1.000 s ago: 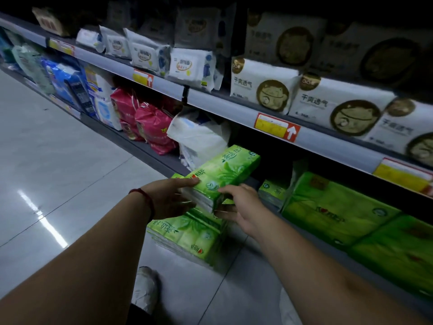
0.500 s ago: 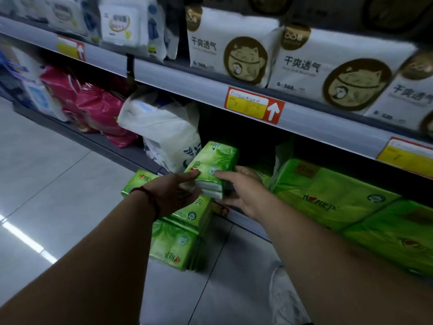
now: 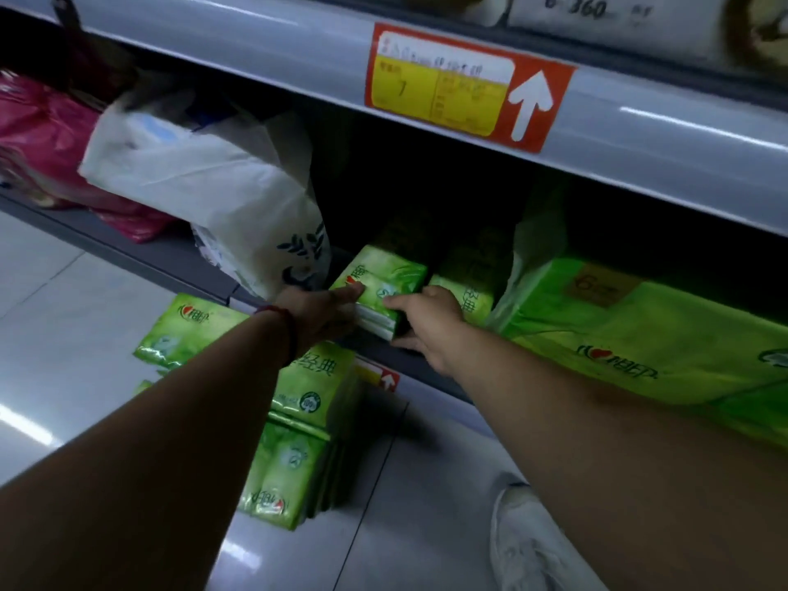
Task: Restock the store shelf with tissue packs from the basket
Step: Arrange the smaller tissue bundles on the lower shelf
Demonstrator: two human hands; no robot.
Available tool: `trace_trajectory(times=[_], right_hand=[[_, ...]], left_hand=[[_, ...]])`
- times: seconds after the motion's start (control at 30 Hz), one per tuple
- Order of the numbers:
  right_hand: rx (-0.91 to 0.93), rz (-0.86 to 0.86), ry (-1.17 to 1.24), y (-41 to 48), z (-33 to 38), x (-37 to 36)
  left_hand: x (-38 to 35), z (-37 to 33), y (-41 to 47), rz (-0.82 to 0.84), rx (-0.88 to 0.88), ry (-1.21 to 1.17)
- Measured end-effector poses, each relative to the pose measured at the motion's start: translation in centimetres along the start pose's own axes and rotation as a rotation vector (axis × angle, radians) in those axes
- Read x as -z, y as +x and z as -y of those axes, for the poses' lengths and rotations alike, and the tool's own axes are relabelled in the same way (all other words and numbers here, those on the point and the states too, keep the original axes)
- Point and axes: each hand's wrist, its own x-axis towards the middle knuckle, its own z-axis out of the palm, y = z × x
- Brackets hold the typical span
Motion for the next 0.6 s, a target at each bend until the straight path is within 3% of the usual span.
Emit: trace_trajectory(times=[0.2,0.33,0.6], right_hand=[[0.117,-0.323,-0.076,1.7,-2.6,-1.5],[0.145,-0.486,-0.071,1.9,-3.3,-2.2],[0.063,-0.331,-0.076,2.0,-3.9,-2.2]], left_hand=[[-2.4,2.0,3.1,-0.220,-0.194,0.345],[-4.0,1.8,3.1,-0.190,-0.230,0.281],[-3.6,2.1,4.0,-0.123,-0.199,0.037]])
